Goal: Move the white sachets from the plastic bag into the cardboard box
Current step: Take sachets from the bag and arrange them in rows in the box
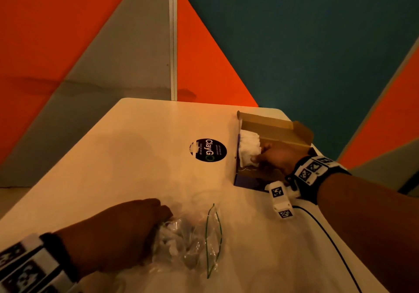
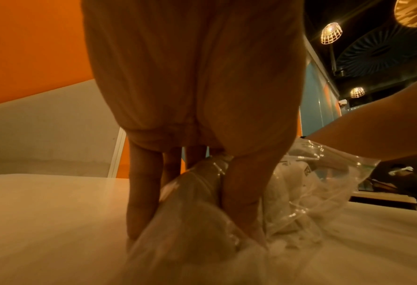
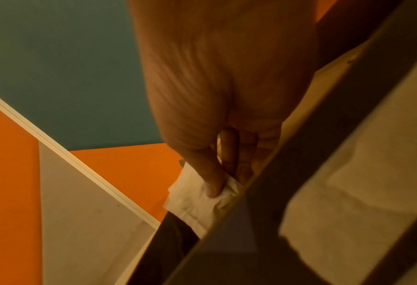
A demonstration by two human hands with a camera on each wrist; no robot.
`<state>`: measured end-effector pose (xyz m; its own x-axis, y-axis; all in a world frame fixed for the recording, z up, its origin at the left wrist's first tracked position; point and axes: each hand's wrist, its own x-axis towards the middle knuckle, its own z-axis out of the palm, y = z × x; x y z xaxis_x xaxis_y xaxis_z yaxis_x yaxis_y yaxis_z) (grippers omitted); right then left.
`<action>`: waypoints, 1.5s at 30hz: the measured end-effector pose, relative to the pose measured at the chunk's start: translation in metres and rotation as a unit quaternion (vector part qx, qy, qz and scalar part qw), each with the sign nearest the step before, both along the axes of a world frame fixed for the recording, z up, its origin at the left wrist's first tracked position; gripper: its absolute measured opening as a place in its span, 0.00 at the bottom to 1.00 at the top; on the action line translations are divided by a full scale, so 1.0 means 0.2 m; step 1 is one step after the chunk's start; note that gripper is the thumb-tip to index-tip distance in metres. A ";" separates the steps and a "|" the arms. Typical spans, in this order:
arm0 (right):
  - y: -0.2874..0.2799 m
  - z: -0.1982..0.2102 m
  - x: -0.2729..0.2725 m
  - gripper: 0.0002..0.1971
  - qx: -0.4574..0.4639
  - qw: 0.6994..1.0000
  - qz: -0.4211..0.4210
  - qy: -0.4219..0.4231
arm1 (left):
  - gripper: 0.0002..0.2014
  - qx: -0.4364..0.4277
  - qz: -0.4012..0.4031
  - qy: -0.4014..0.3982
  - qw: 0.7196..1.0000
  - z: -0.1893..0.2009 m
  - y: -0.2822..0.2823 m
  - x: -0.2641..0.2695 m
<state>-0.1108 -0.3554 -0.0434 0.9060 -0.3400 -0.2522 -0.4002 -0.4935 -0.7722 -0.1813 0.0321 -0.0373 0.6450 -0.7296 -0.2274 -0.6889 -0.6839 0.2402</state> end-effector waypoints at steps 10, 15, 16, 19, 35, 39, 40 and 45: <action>0.02 -0.02 0.07 0.15 -0.069 0.997 -0.006 -0.033 | 0.25 -0.006 -0.006 -0.023 1.000 -0.01 0.00 0.01; -0.03 -0.03 0.06 0.08 -0.066 0.997 0.017 -0.028 | 0.23 -0.019 0.000 -0.021 1.000 -0.02 0.01 0.00; -0.04 -0.03 0.05 0.08 -0.063 0.997 0.013 -0.030 | 0.23 -0.020 0.001 -0.022 1.000 -0.02 0.01 0.00; -0.05 -0.04 0.04 0.10 -0.048 0.998 -0.014 -0.044 | 0.23 -0.019 0.000 -0.035 0.999 -0.03 0.01 0.01; 0.33 0.35 -0.43 0.03 -0.201 0.951 0.208 -0.113 | 0.22 0.004 0.006 -0.037 0.999 -0.03 0.00 -0.01; 0.65 0.32 -0.73 0.12 -0.289 0.820 0.492 -0.046 | 0.20 -0.002 0.008 -0.040 0.999 0.00 -0.01 -0.03; 0.68 0.27 -0.75 0.13 -0.321 0.799 0.503 -0.074 | 0.20 0.000 0.010 -0.039 0.999 0.00 -0.01 -0.03; 0.73 0.09 -0.74 0.18 -0.365 0.795 0.477 -0.084 | 0.19 0.006 0.022 -0.037 0.999 0.00 -0.02 -0.05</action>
<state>-0.2583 -0.2103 -0.0250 0.8397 0.5215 -0.1514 0.5033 -0.8521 -0.1432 -0.1910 0.0289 -0.0364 0.6915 -0.6975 -0.1878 -0.6736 -0.7165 0.1813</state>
